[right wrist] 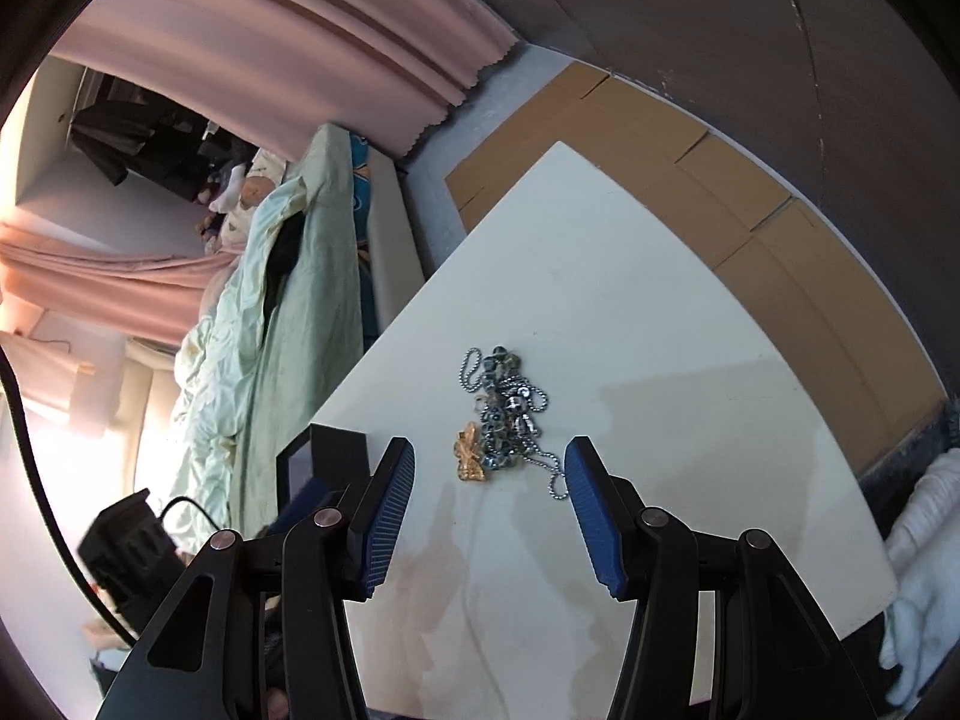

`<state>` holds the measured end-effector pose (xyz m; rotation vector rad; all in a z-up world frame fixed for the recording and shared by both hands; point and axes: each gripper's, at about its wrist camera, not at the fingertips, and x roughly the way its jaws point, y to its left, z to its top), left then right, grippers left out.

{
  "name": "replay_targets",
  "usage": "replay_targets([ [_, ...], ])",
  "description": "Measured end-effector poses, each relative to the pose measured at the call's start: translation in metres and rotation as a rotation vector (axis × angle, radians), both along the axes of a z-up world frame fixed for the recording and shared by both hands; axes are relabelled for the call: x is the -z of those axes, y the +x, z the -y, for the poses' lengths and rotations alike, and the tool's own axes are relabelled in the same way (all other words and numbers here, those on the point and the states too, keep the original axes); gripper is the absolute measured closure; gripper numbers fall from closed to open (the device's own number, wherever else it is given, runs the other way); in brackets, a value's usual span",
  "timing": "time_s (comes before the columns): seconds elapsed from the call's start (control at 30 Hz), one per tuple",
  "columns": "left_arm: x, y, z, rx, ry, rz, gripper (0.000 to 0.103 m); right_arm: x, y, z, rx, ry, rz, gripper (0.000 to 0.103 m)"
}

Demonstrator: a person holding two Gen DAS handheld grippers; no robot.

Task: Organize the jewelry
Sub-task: 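Grasp the gold butterfly pendant with the left tool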

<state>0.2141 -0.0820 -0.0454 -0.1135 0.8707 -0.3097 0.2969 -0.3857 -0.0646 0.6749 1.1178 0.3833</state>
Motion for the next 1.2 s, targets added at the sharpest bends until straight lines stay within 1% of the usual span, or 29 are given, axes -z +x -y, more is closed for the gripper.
replay_targets([
  [0.03, 0.006, 0.003, 0.004, 0.006, 0.005, -0.015, 0.05, 0.001, 0.0, 0.001, 0.003, -0.001, -0.004, 0.049],
  [0.17, 0.017, 0.008, 0.015, 0.021, 0.027, -0.037, 0.05, 0.002, 0.001, 0.004, 0.011, 0.014, -0.016, 0.049],
  [0.3, 0.028, 0.01, 0.024, 0.035, 0.076, -0.048, 0.05, 0.003, 0.002, 0.008, 0.015, 0.031, -0.021, 0.049],
  [0.43, 0.04, 0.013, 0.03, 0.051, 0.109, -0.076, 0.05, 0.002, 0.004, 0.009, 0.019, 0.04, -0.022, 0.049],
  [0.53, 0.05, 0.015, 0.036, 0.074, 0.157, -0.097, 0.05, 0.003, 0.005, 0.011, 0.021, 0.044, -0.024, 0.049],
  [0.63, 0.056, 0.018, 0.037, 0.067, 0.18, -0.104, 0.05, 0.004, 0.005, 0.013, 0.026, 0.049, -0.028, 0.049],
  [0.73, 0.057, 0.02, 0.038, 0.06, 0.188, -0.084, 0.05, 0.004, 0.007, 0.012, 0.027, 0.056, -0.033, 0.049],
  [0.77, 0.057, 0.023, 0.039, 0.06, 0.193, -0.079, 0.051, 0.005, 0.007, 0.011, 0.026, 0.057, -0.034, 0.049],
  [0.8, 0.057, 0.023, 0.039, 0.058, 0.199, -0.072, 0.055, 0.005, 0.008, 0.009, 0.024, 0.058, -0.036, 0.049],
  [0.87, 0.057, 0.025, 0.038, 0.048, 0.212, -0.058, 0.067, 0.006, 0.01, 0.007, 0.021, 0.058, -0.038, 0.049],
  [0.9, 0.056, 0.025, 0.037, 0.046, 0.21, -0.055, 0.071, 0.007, 0.01, 0.006, 0.02, 0.057, -0.04, 0.049],
  [1.03, 0.054, 0.029, 0.028, 0.046, 0.146, -0.076, 0.072, 0.014, 0.014, 0.003, 0.013, 0.049, -0.057, 0.049],
  [1.1, 0.051, 0.029, 0.022, 0.033, 0.131, -0.075, 0.072, 0.017, 0.016, 0.0, 0.009, 0.046, -0.067, 0.049],
  [1.2, 0.042, 0.029, 0.015, 0.019, 0.094, -0.068, 0.072, 0.02, 0.019, -0.006, 0.001, 0.043, -0.078, 0.052],
])
